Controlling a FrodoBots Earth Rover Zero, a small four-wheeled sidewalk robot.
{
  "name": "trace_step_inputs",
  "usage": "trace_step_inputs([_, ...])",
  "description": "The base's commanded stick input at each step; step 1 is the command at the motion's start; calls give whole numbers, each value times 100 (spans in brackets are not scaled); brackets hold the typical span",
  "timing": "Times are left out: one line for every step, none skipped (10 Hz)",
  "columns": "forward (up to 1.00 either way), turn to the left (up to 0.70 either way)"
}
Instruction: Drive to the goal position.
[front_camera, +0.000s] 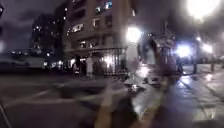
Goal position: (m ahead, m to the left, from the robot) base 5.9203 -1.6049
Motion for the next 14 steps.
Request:
trace_step_inputs([45, 0])
trace_step_inputs([45, 0])
trace_step_inputs([45, 0])
trace_step_inputs([45, 0])
trace_step_inputs([45, 0])
trace_step_inputs([45, 0])
trace_step_inputs([45, 0])
trace_step_inputs([45, 0])
trace_step_inputs([45, 0])
trace_step_inputs([45, 0])
trace_step_inputs([45, -3])
trace_step_inputs([45, -16])
trace_step_inputs([45, -11])
trace_step_inputs([45, 0])
